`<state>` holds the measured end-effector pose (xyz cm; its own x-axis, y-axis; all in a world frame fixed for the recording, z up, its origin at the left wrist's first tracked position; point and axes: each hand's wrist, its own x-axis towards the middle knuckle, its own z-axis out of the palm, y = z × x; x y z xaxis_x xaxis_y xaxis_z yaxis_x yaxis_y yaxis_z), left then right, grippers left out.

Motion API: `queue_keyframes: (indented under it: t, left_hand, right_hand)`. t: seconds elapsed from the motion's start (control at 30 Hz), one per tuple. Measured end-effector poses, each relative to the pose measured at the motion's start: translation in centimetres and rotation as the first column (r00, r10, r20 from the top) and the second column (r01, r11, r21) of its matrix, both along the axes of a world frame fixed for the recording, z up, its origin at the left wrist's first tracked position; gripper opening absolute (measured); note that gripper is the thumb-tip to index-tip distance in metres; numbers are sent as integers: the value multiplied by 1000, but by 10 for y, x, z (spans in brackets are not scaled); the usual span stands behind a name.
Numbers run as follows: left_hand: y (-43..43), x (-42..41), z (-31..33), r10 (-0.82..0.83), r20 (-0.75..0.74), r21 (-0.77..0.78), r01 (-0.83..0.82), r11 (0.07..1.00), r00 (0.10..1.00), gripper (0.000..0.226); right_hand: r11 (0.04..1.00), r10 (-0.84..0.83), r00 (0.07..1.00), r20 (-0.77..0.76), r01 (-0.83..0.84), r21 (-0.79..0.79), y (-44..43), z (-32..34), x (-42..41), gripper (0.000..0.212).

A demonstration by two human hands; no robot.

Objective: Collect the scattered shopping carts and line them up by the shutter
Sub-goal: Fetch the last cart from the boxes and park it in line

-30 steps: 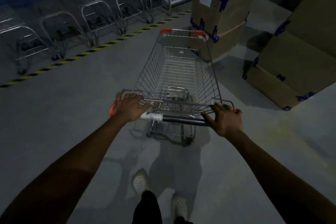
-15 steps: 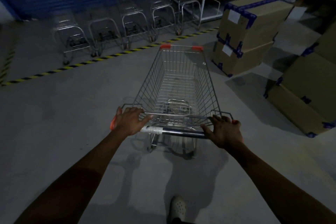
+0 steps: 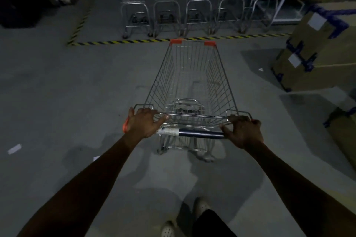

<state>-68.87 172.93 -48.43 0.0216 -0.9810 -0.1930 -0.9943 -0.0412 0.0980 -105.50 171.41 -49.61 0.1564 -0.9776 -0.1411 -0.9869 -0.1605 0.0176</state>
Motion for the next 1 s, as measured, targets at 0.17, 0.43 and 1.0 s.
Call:
queue_keyframes:
  t: [0.17, 0.43, 1.0]
  left_hand:
    - [32, 0, 1, 135, -11, -32, -135, 990, 991, 99]
    - [58, 18, -9, 323, -19, -70, -323, 944, 946, 94]
    - [0, 112, -11, 492, -58, -114, -495, 861, 869, 78]
  right_hand:
    - [992, 126, 991, 39, -126, -12, -32, -3, 9, 75]
    - [946, 325, 945, 41, -325, -17, -76, -4, 46, 68]
    - [890, 456, 887, 77, -454, -44, -184, -12, 170, 70]
